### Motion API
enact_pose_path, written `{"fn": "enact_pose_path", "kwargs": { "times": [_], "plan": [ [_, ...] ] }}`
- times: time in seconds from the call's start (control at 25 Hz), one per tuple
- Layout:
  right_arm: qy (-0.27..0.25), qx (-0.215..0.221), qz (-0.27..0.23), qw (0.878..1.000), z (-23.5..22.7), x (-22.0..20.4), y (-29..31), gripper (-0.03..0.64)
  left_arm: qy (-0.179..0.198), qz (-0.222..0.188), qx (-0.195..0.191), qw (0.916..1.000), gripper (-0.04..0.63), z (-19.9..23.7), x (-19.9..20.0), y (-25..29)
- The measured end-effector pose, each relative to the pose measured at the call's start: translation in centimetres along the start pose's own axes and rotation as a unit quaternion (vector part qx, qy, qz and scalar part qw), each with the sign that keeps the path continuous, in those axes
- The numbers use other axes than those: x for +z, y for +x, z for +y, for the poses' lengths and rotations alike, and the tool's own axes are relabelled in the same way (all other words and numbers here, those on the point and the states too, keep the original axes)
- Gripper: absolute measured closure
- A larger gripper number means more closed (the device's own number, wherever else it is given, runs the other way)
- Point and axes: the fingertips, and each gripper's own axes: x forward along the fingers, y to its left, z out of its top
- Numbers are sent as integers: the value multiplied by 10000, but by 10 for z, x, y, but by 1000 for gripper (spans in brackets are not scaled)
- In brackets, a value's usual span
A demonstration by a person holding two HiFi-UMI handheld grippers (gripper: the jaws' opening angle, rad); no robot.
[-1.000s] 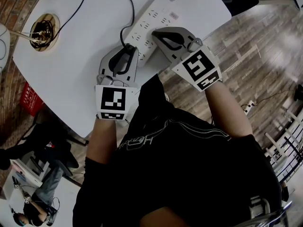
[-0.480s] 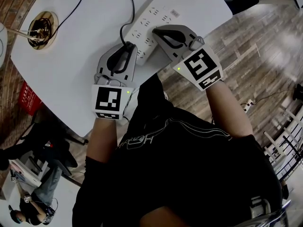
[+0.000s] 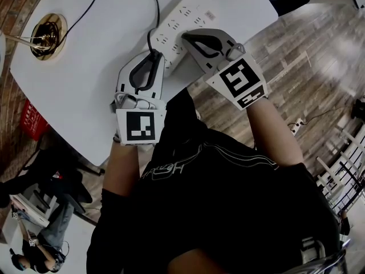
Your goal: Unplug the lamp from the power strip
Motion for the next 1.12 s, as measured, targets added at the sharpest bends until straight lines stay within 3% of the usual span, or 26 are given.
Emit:
{"fn": "enact_pose_path", "kwargs": {
  "times": [0.2,0.28,0.4,0.52,0.64,0.76,0.88,0.96,1.04,1.12],
  "plan": [
    [50,50,138,9999,0,-1,0,621,203,1,-4,9998,543,-3,1,0],
    [64,64,186,9998,-1,-1,0,621,-217,-79,-115,9997,543,-3,0,1],
    [111,89,208,9997,-1,-2,0,621,-1368,-103,-344,9899,543,3,-4,1],
    [180,133,216,9995,-1,-1,0,620,-1849,-180,-386,9818,543,7,-3,0],
    [179,132,209,9995,-1,0,-1,621,-1731,-177,-342,9841,543,7,-3,0],
    [146,125,233,9995,-1,-1,0,621,-767,-74,-142,9969,543,4,-2,1],
    [78,138,256,9995,-1,-1,1,621,-37,-55,-42,10000,543,0,-1,2],
    [30,138,280,9995,-1,-1,1,620,-127,-98,-75,9998,543,-1,0,1],
    [56,134,279,9995,-1,0,0,621,-728,-86,-206,9971,543,1,-1,0],
    [96,134,277,9995,0,0,0,621,-1439,-80,-354,9889,543,5,-3,0]
  ]
}}
